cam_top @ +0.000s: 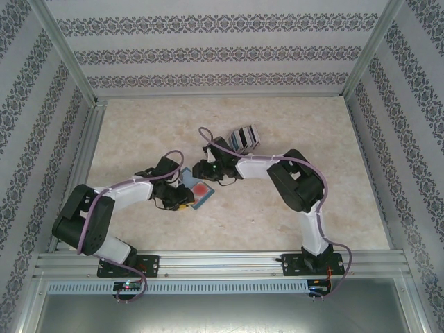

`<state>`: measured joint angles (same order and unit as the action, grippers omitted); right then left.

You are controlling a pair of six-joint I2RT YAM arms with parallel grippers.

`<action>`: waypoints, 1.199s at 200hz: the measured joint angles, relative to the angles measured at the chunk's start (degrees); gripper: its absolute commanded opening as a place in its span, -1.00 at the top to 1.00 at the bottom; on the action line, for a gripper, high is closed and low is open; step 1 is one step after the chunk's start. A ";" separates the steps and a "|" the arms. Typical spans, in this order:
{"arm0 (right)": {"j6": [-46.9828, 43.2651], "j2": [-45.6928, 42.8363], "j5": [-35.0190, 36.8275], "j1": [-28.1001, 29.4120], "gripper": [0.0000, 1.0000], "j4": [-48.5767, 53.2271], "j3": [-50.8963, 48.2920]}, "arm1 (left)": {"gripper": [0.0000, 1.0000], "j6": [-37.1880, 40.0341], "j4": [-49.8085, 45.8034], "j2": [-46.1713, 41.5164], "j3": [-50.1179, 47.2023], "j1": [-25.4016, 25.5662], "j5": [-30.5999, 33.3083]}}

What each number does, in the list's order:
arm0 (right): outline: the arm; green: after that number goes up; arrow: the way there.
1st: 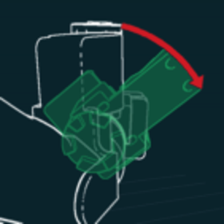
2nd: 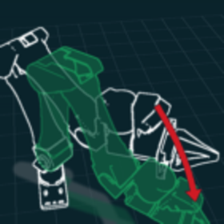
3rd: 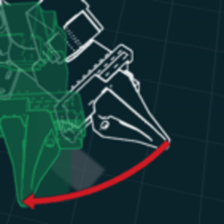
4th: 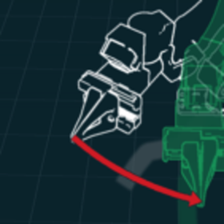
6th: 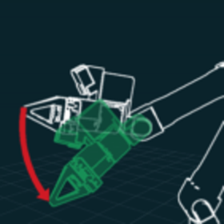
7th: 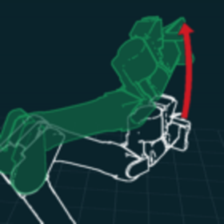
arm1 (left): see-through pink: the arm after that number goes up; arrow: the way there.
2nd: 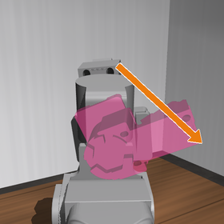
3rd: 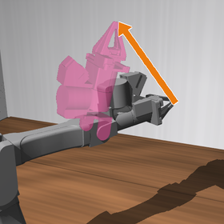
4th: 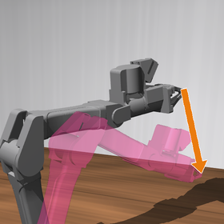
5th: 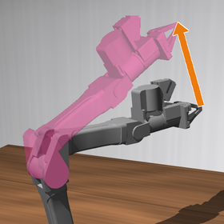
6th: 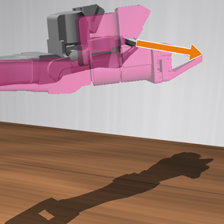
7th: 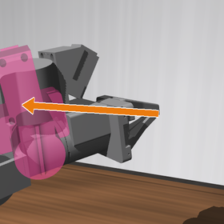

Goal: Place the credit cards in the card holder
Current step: Rotate the card holder at the center of the table.

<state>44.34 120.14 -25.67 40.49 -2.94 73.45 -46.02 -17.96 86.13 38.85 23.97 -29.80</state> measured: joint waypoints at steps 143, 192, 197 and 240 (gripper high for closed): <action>-13.94 -24.74 3.26 -14.21 0.10 14.27 -0.31 | 0.38 -6.95 1.73 10.12 9.73 3.37 0.46; -17.59 -33.64 5.53 -19.85 0.04 16.11 -8.76 | 0.37 -5.62 2.69 13.66 14.71 3.76 1.77; -17.77 -34.25 5.81 -20.63 0.04 16.15 -9.77 | 0.37 -5.31 2.89 13.86 15.34 3.78 2.19; -18.67 -37.90 7.65 -27.08 0.00 15.98 -16.63 | 0.32 -3.21 2.58 13.97 21.90 3.78 4.81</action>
<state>25.67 82.24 -18.02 13.41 13.04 56.82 -49.23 -15.38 100.09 60.75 27.75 -24.99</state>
